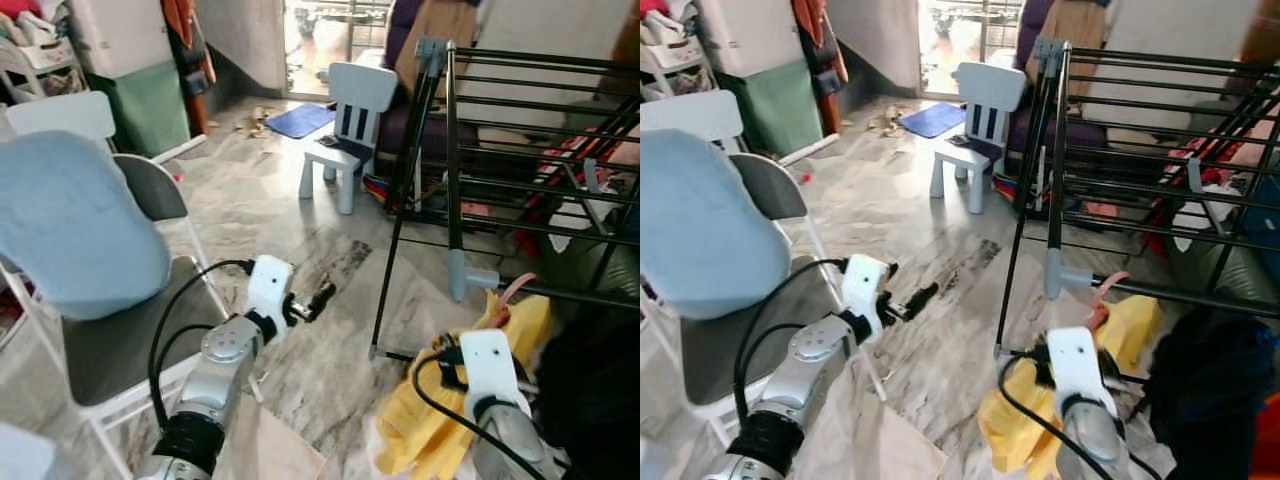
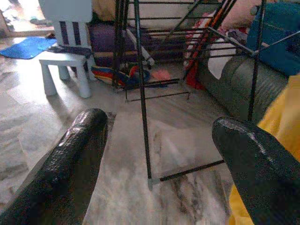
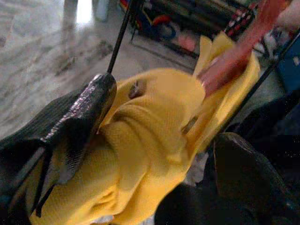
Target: Hang hanger
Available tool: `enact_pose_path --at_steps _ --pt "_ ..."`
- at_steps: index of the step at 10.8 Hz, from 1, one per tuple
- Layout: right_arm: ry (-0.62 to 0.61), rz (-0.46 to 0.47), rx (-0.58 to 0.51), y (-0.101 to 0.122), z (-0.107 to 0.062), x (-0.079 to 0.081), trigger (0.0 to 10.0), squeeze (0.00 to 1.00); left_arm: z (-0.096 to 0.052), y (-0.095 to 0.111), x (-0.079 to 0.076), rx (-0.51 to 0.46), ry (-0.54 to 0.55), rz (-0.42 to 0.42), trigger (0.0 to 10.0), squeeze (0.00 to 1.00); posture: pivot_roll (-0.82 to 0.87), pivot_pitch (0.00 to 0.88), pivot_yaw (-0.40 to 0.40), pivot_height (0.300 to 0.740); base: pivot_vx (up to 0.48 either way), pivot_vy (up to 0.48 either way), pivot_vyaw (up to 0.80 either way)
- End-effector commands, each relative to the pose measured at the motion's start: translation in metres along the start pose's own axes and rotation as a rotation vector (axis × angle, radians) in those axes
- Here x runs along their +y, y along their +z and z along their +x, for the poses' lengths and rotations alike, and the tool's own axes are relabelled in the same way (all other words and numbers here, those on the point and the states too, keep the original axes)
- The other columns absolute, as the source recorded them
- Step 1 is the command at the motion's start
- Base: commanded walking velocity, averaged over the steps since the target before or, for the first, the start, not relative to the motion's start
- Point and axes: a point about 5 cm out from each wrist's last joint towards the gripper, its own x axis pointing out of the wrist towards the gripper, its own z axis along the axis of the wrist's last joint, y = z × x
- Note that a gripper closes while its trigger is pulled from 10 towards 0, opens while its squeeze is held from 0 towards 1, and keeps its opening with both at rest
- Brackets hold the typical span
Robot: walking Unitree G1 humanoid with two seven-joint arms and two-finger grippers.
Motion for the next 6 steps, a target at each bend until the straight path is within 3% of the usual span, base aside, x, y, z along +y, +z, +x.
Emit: enact_pose_path --at_steps 1,3,4,6 --pt "0.0 0.001 0.049 -0.006 0.0 -0.002 10.0 0.0 0.002 0.0 0.0 0.019 -0.005 0.011 10.0 0.0 -0.04 0.0 -0.008 0.74 0.0 0.0 0.0" --pt "-0.045 -0.023 0.077 -0.01 -0.002 -0.012 10.0 0.0 0.003 -0.001 0.0 0.027 -0.007 0.003 10.0 0.0 -0.04 0.0 -0.01 0.74 0.0 0.0 0.0" --pt "-0.101 -0.027 0.071 -0.009 -0.005 -0.025 10.0 0.0 0.004 -0.001 0.0 0.033 -0.007 -0.005 10.0 0.0 -0.05 0.0 -0.009 0.74 0.0 0.0 0.0" --pt "-0.105 -0.059 0.046 -0.002 -0.004 -0.031 10.0 0.0 0.005 -0.002 -0.001 0.04 -0.01 -0.012 10.0 0.0 -0.05 0.0 -0.007 0.74 0.0 0.0 0.0"
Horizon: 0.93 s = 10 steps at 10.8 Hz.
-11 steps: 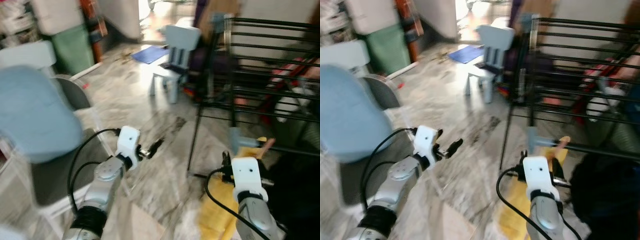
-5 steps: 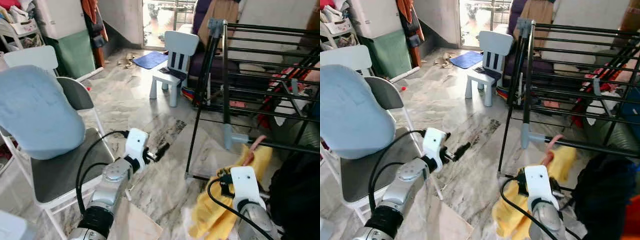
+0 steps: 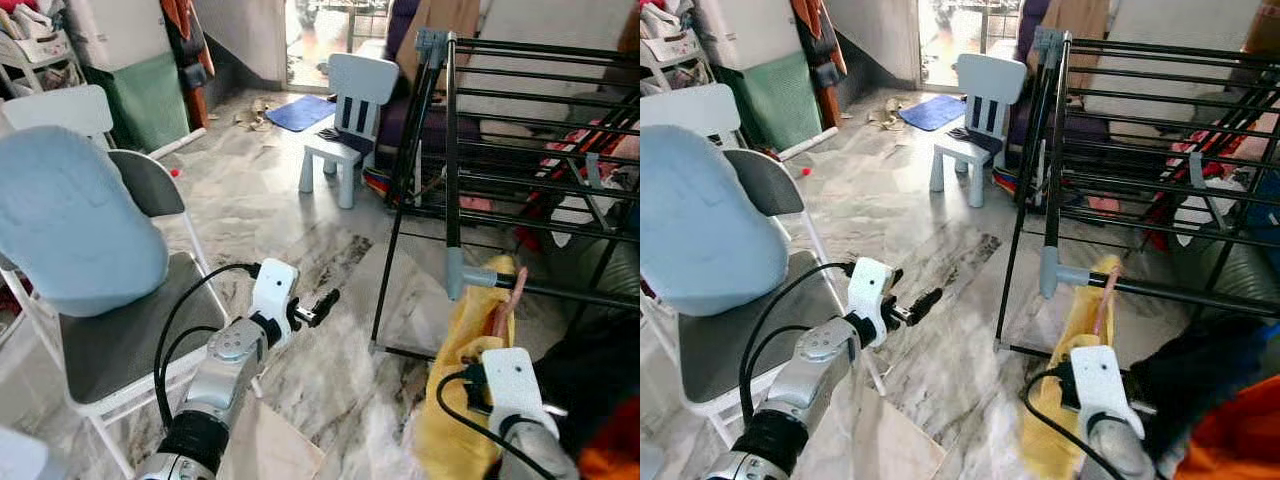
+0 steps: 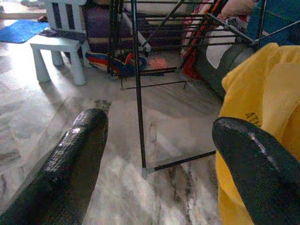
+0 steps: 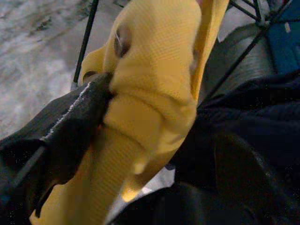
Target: Hang hanger
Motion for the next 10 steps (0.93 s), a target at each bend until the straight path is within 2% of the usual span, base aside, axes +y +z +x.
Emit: enact_pose_path --at_steps 1,6,8,9,10 --pt "0.004 -0.023 -0.043 0.012 0.0 0.0 10.0 0.0 0.003 0.003 0.001 0.006 -0.005 0.003 10.0 0.0 -0.05 0.0 -0.007 0.74 0.0 0.0 0.0" --pt "0.095 -0.032 -0.101 0.026 0.005 0.011 10.0 0.0 0.003 0.002 0.001 0.01 0.007 -0.01 10.0 0.0 -0.04 0.0 -0.014 0.74 0.0 0.0 0.0" --pt "0.167 -0.027 -0.074 0.022 0.004 0.023 10.0 0.0 0.003 0.001 0.002 0.02 0.006 -0.017 10.0 0.0 -0.05 0.0 -0.015 0.74 0.0 0.0 0.0" --pt "0.183 -0.015 -0.074 0.022 0.002 0.028 0.0 0.0 0.003 0.0 0.001 0.023 0.005 -0.021 10.0 0.0 -0.05 0.0 -0.015 0.74 0.0 0.0 0.0" --pt "0.189 -0.004 -0.071 0.022 0.001 0.03 0.0 0.0 0.003 0.0 0.001 0.025 0.005 -0.022 10.0 0.0 -0.05 0.0 -0.015 0.74 0.0 0.0 0.0"
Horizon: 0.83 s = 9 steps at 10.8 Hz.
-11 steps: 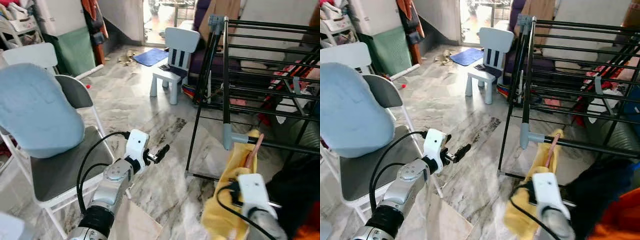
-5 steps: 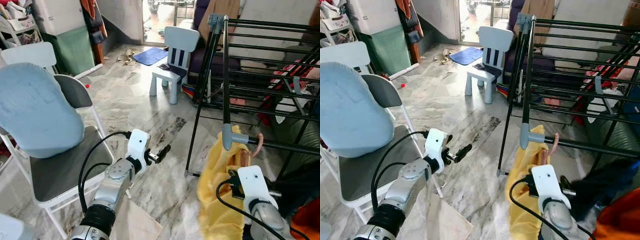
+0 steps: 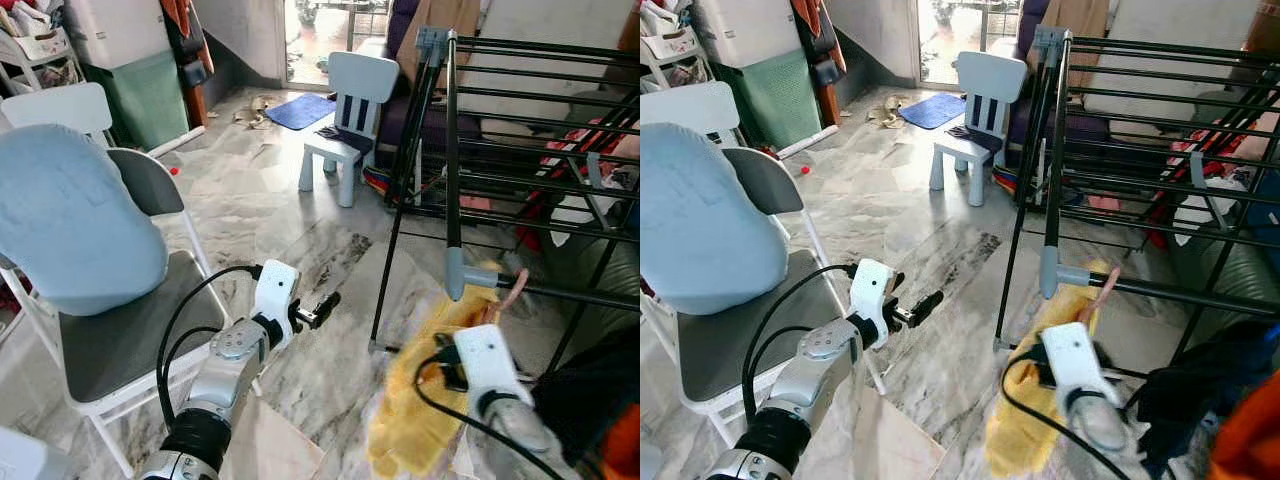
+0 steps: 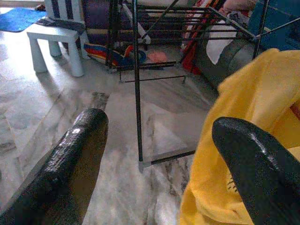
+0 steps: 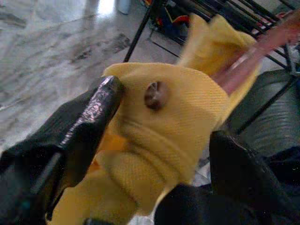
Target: Hang hanger
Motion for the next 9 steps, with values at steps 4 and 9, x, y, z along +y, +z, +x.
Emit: enact_pose_path --at_steps 4,9 --pt "0.022 -0.018 0.035 -0.005 -0.007 0.004 0.0 0.0 0.002 0.003 0.001 0.007 0.005 -0.007 10.0 0.0 -0.05 0.0 -0.018 0.74 0.0 0.0 0.0" --pt "-0.117 -0.085 0.059 -0.011 -0.023 -0.039 0.0 0.0 -0.002 0.0 0.011 0.079 -0.091 -0.001 10.0 0.0 -0.06 0.0 -0.013 0.74 0.0 0.0 0.0"
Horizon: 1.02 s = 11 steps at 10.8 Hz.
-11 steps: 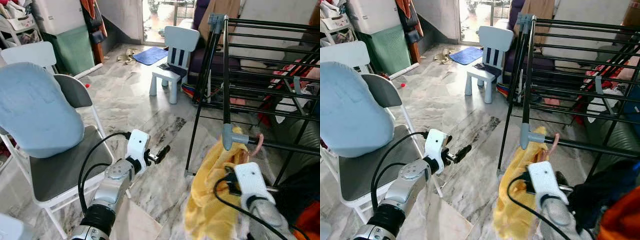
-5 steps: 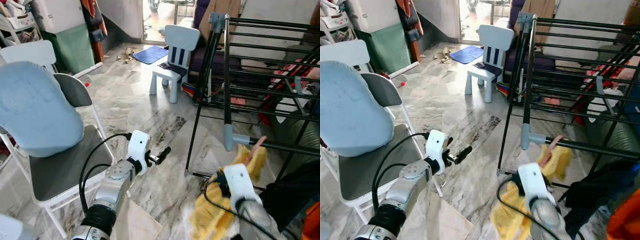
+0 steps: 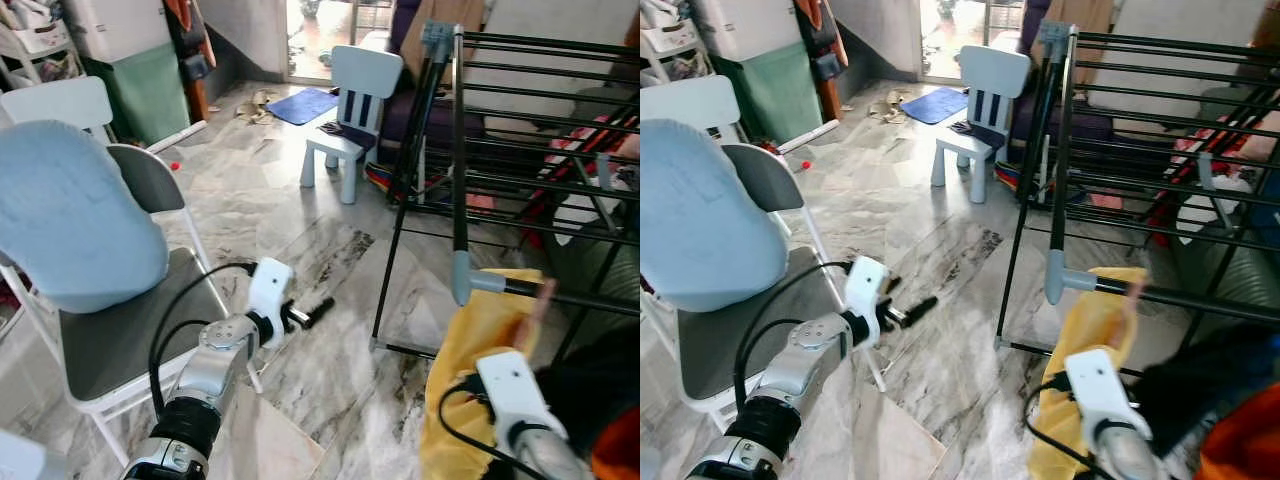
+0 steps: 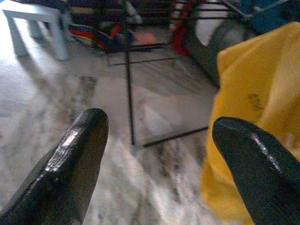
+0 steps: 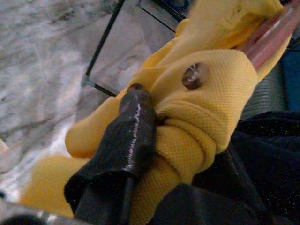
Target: Hang hanger
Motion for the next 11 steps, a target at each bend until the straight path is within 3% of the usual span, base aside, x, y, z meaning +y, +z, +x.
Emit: enact_pose_path --at_steps 1,2,3,4,5,11 --pt "-0.024 -0.005 -0.02 0.005 -0.002 -0.006 1.8 0.0 0.0 0.0 -0.003 0.009 -0.025 0.003 10.0 0.0 -0.06 0.0 -0.013 0.74 0.0 0.0 0.0" --pt "-0.018 -0.022 -0.026 0.009 0.002 -0.008 10.0 0.0 0.0 -0.003 -0.006 0.015 -0.034 -0.005 10.0 0.0 -0.06 0.0 -0.014 0.74 0.0 0.0 0.0" --pt "-0.041 -0.032 -0.05 0.017 0.007 -0.012 10.0 0.0 -0.001 -0.004 -0.007 0.017 -0.035 -0.009 10.0 0.0 -0.05 0.0 -0.016 0.74 0.0 0.0 0.0" --pt "-0.025 -0.033 -0.074 0.025 0.011 -0.009 9.3 0.0 -0.002 -0.004 -0.007 0.021 -0.032 -0.012 10.0 0.0 -0.05 0.0 -0.018 0.74 0.0 0.0 0.0" --pt "0.007 -0.033 -0.083 0.027 0.012 -0.005 0.0 0.0 -0.002 -0.004 -0.006 0.024 -0.029 -0.013 10.0 0.0 -0.04 0.0 -0.021 0.74 0.0 0.0 0.0" --pt "0.058 -0.093 -0.029 0.011 0.006 -0.005 0.0 0.0 -0.001 -0.005 -0.007 0.042 -0.017 -0.017 10.0 0.0 -0.06 0.0 -0.022 0.74 0.0 0.0 0.0"
